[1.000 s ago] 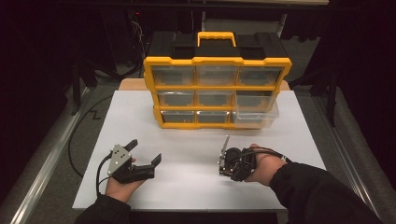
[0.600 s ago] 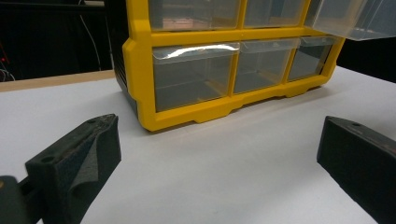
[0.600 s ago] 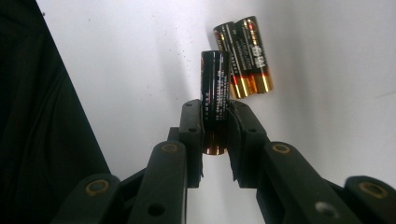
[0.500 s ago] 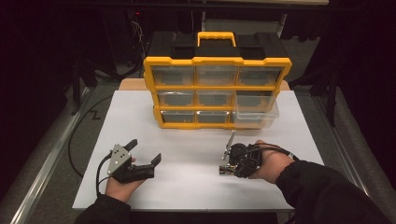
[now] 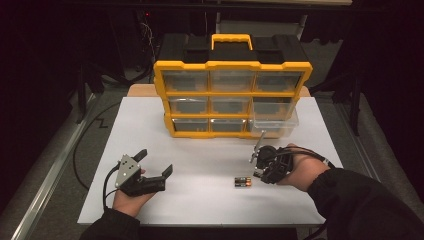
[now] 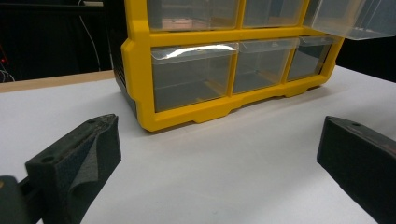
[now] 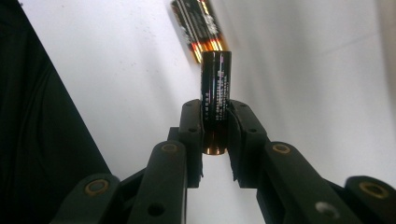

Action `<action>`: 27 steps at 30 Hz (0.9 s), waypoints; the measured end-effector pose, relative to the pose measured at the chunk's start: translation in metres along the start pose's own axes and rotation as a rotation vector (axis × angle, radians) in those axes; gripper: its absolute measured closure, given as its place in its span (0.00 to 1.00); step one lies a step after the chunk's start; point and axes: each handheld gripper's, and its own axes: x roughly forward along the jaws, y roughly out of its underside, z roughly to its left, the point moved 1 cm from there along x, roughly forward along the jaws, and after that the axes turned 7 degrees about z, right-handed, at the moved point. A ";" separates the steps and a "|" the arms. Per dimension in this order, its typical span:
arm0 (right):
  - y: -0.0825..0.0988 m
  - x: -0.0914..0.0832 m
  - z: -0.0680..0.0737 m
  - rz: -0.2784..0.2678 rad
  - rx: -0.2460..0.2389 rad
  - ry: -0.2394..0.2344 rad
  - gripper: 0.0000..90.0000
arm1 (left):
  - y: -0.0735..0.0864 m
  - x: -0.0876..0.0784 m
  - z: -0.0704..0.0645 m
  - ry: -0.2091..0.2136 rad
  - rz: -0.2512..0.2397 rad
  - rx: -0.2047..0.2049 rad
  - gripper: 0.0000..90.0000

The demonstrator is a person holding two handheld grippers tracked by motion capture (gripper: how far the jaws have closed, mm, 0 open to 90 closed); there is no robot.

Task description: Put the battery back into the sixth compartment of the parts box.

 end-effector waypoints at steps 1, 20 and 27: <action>0.002 -0.002 -0.002 0.003 0.009 -0.001 0.88 | 0.000 0.000 0.000 0.000 0.000 0.000 0.00; 0.026 -0.029 -0.026 0.017 0.085 0.013 0.88 | 0.000 0.000 0.001 -0.001 0.003 -0.001 0.00; 0.030 -0.038 -0.032 0.027 0.101 0.008 0.88 | 0.000 0.000 0.001 0.001 0.003 0.002 0.00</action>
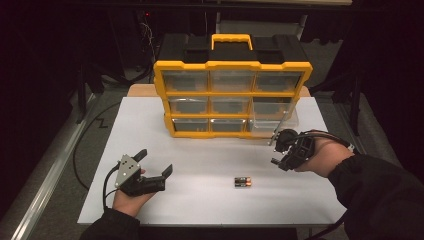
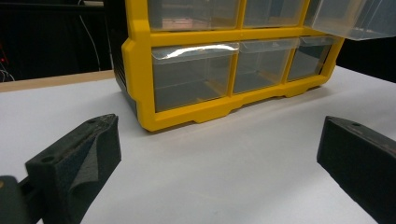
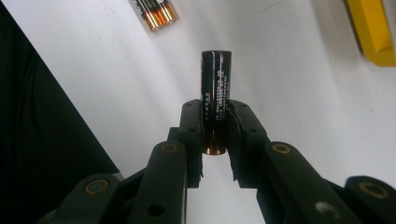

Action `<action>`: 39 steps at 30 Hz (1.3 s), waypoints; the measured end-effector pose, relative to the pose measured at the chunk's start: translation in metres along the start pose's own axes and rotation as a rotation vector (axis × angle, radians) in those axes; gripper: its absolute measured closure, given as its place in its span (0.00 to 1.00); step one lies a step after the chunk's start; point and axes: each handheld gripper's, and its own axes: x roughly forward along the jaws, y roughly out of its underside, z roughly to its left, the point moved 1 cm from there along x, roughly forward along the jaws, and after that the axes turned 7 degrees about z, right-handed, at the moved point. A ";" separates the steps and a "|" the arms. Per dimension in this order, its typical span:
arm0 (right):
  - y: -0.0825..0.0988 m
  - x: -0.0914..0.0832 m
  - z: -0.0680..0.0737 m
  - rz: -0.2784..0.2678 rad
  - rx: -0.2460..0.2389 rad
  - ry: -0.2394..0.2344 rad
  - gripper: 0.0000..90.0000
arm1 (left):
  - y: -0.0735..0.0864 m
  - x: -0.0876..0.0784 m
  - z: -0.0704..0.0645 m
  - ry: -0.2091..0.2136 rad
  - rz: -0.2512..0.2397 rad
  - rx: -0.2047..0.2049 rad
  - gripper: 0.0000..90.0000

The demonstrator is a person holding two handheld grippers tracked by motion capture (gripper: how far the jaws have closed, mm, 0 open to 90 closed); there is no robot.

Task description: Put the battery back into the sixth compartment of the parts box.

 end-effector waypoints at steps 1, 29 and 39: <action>0.000 -0.002 -0.001 -0.006 0.002 0.002 0.88 | 0.000 0.000 0.000 0.001 -0.001 0.000 0.00; -0.002 -0.041 -0.025 -0.006 0.035 0.027 0.88 | 0.000 -0.001 0.000 -0.005 -0.002 0.004 0.00; -0.009 -0.057 -0.028 -0.007 0.030 0.051 0.88 | 0.000 -0.001 0.001 -0.004 -0.003 0.000 0.00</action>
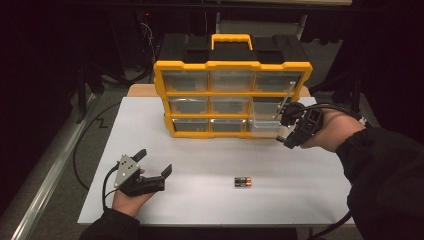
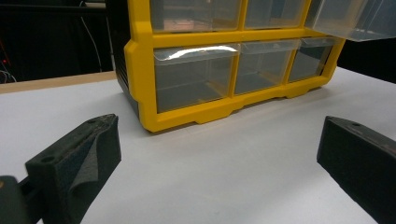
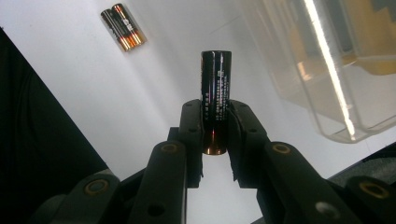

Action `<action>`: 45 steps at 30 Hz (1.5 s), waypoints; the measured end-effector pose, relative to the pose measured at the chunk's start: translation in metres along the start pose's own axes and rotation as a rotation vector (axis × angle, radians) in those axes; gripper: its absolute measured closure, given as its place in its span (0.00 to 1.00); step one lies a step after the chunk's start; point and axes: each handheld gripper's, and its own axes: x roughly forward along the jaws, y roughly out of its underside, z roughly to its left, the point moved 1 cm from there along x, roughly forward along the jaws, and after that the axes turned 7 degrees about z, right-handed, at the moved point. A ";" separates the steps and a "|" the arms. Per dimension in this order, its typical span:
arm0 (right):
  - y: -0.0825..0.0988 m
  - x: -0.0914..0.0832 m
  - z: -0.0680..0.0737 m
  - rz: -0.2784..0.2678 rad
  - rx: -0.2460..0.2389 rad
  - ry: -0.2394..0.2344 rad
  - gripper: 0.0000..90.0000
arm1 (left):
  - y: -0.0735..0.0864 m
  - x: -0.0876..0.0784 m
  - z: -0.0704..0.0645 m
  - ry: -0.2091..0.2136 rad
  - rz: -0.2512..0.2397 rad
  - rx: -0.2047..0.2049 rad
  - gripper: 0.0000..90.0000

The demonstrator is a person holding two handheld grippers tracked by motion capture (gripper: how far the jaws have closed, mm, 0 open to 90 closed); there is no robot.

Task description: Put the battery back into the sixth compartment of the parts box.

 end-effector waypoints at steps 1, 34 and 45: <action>-0.001 -0.002 0.000 -0.001 -0.002 0.002 0.88 | 0.000 0.000 0.000 0.000 -0.001 0.000 0.00; -0.042 -0.040 -0.027 -0.006 0.040 0.096 0.88 | 0.000 -0.001 0.002 -0.001 -0.007 -0.008 0.00; -0.055 -0.035 -0.039 -0.010 0.067 0.104 0.88 | 0.000 -0.001 0.002 -0.002 -0.006 -0.007 0.01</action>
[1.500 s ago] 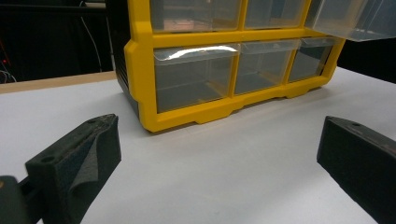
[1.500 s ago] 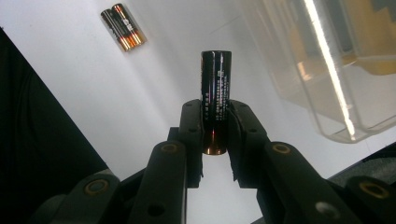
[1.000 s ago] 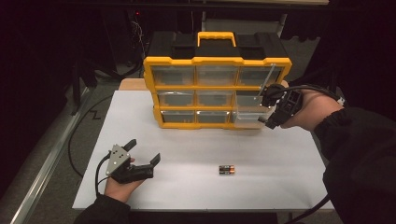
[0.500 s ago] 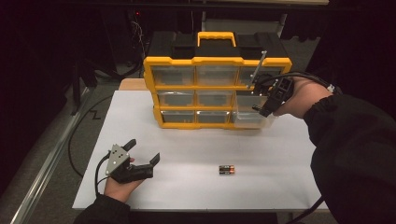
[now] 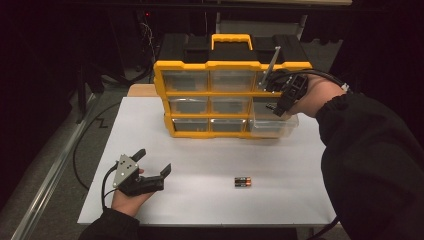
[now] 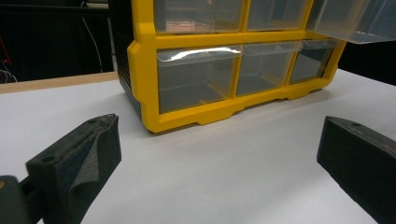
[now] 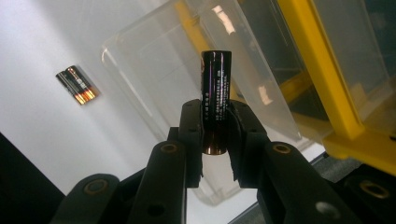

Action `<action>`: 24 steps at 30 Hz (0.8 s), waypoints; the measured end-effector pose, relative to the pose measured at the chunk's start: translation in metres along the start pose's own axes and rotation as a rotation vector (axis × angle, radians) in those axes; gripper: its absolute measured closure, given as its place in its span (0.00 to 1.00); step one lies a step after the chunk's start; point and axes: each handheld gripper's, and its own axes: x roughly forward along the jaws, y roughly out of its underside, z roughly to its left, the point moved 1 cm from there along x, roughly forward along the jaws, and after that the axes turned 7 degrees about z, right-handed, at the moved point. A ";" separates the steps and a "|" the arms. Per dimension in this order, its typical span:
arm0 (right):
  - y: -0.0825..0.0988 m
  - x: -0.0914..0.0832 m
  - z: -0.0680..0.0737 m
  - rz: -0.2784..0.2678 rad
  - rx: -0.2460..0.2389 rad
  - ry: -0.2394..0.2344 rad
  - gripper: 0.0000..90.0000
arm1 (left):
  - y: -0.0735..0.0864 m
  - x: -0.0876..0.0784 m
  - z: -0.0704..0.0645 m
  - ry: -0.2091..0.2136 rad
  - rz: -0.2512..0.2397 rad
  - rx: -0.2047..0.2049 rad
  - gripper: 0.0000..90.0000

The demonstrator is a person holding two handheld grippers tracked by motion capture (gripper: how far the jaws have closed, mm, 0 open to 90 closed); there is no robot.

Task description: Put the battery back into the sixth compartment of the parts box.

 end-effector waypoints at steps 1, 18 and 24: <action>-0.001 0.001 0.000 -0.003 -0.003 0.001 0.88 | 0.000 0.000 0.000 0.000 -0.002 -0.001 0.01; -0.009 -0.001 0.004 -0.031 -0.019 -0.035 0.63 | 0.000 0.000 0.000 0.003 -0.001 -0.002 0.01; -0.002 -0.010 0.011 -0.068 -0.029 -0.042 0.55 | 0.000 0.000 0.000 0.005 0.000 0.001 0.01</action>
